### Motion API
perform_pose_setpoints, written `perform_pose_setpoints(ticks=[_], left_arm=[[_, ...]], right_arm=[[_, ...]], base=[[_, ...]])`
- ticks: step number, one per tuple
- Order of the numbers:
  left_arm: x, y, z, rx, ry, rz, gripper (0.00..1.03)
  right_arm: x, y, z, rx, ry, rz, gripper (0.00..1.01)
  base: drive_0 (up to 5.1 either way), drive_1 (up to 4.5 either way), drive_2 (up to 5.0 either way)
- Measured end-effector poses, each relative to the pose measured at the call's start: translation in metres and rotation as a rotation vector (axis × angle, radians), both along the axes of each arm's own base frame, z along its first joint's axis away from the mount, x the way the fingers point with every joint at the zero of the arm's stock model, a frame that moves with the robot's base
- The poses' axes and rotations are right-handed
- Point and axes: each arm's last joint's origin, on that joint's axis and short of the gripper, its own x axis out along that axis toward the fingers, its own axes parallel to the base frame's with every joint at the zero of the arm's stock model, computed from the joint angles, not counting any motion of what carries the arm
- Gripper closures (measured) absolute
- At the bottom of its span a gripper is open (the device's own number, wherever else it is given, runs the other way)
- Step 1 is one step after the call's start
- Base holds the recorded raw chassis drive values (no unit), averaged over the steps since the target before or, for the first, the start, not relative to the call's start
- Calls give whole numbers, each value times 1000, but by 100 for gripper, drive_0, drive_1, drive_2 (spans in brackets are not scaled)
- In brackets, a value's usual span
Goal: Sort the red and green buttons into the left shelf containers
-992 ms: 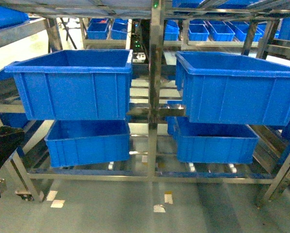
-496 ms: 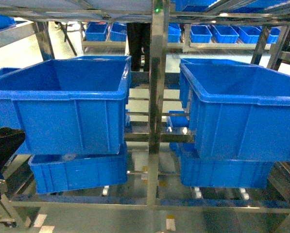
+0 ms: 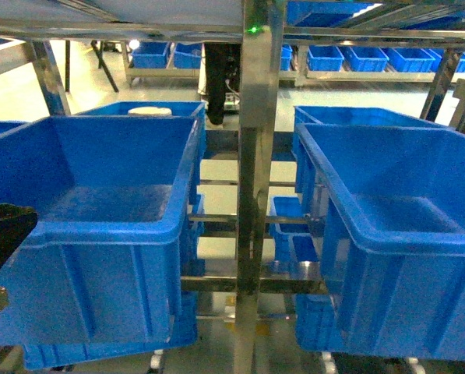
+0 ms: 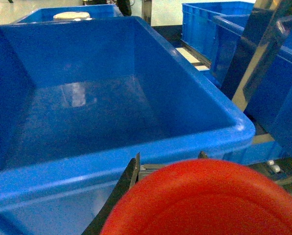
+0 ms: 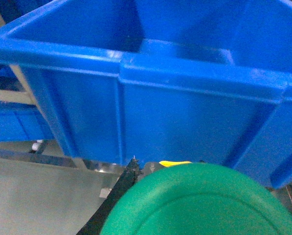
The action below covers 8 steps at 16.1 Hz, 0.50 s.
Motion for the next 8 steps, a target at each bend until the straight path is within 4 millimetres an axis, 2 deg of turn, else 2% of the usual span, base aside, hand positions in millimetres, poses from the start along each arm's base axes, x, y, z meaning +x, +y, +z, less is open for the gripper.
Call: perform_pose_setpoints(ticks=[6, 8], left_arm=[[0, 0, -1, 1, 3, 0, 77], [0, 0, -1, 1, 3, 0, 77]], right_arm=[[0, 0, 0, 0, -3, 1, 75], [-2, 4, 6, -1, -6, 23, 75]], base=[[0, 0, 0], [0, 0, 0]])
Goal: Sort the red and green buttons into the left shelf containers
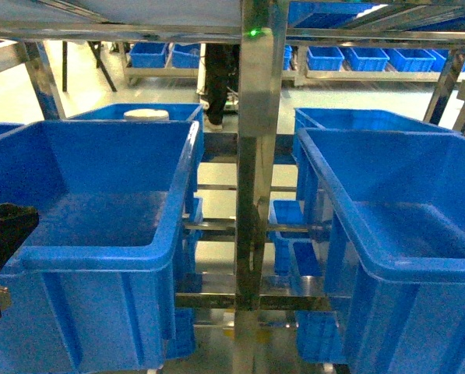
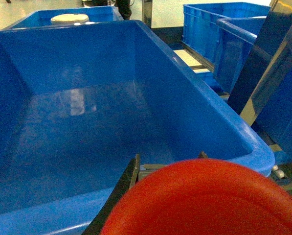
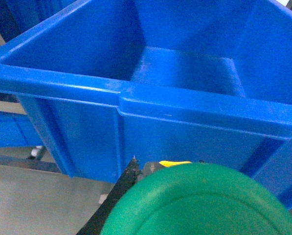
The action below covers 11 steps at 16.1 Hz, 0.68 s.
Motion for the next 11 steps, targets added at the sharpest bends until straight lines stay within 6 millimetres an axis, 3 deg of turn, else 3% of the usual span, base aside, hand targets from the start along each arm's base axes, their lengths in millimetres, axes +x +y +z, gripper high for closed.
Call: perform_pose_setpoints(ticks=[5, 11], left_arm=[[0, 0, 0, 0, 0, 0, 77], [0, 0, 0, 0, 0, 0, 77]], right_arm=[[25, 9, 32, -6, -14, 39, 75], [95, 7, 55, -23, 43, 11, 75]], base=[[0, 0, 0], [0, 0, 0]])
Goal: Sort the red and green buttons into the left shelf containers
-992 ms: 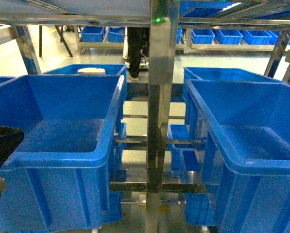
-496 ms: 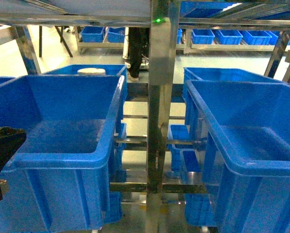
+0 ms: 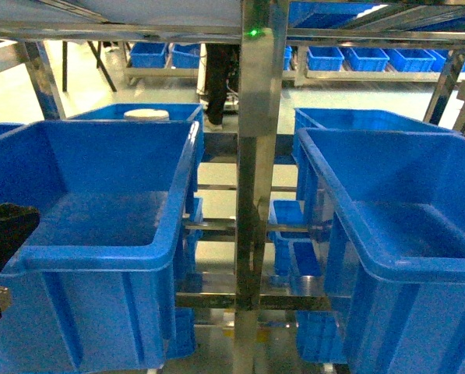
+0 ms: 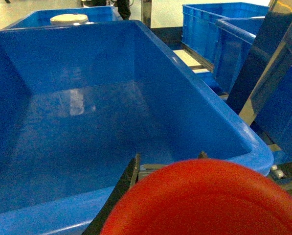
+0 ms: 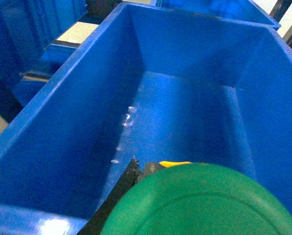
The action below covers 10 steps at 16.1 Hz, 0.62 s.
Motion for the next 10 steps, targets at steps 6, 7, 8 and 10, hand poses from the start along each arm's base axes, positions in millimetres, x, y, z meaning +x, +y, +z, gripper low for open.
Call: perform_pose_setpoints(ticks=[6, 7, 8, 10], left_arm=[[0, 0, 0, 0, 0, 0, 77], [0, 0, 0, 0, 0, 0, 77], [0, 0, 0, 0, 0, 0, 77], [0, 0, 0, 0, 0, 0, 77]], right_arm=[[103, -3, -44, -69, 228, -19, 75], [126, -7, -60, -76, 319, -43, 75], [146, -8, -70, -64, 395, -65, 75], [183, -10, -86, -43, 550, -74, 75]], base=[[0, 0, 0], [0, 0, 0], [0, 0, 0], [0, 0, 0]])
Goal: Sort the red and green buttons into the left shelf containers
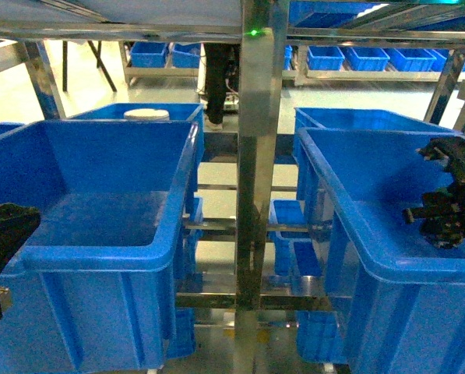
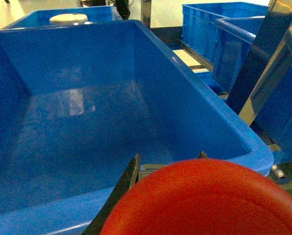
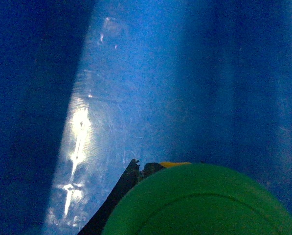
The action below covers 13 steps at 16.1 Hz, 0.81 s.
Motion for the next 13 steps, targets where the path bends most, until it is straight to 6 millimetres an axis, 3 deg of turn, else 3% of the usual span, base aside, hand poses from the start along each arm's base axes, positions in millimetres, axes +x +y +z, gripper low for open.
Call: perform_pose_setpoints(ticks=[2, 3, 4, 7, 9, 10, 13], left_arm=[[0, 0, 0, 0, 0, 0, 77], [0, 0, 0, 0, 0, 0, 77], [0, 0, 0, 0, 0, 0, 77], [0, 0, 0, 0, 0, 0, 77], [0, 0, 0, 0, 0, 0, 77], [0, 0, 0, 0, 0, 0, 77], [0, 0, 0, 0, 0, 0, 77]], right_arm=[[24, -4, -13, -10, 96, -12, 75], [25, -7, -15, -9, 100, -18, 75], [26, -9, -14, -8, 92, -23, 68], [22, -13, -13, -18, 10, -36, 39], [9, -13, -9, -54, -105, -26, 6], [5, -12, -3, -58, -165, -29, 1], [-27, -11, 27, -78, -378, -24, 3]], base=[[0, 0, 0], [0, 0, 0], [0, 0, 0], [0, 0, 0], [0, 0, 0], [0, 0, 0], [0, 0, 0]])
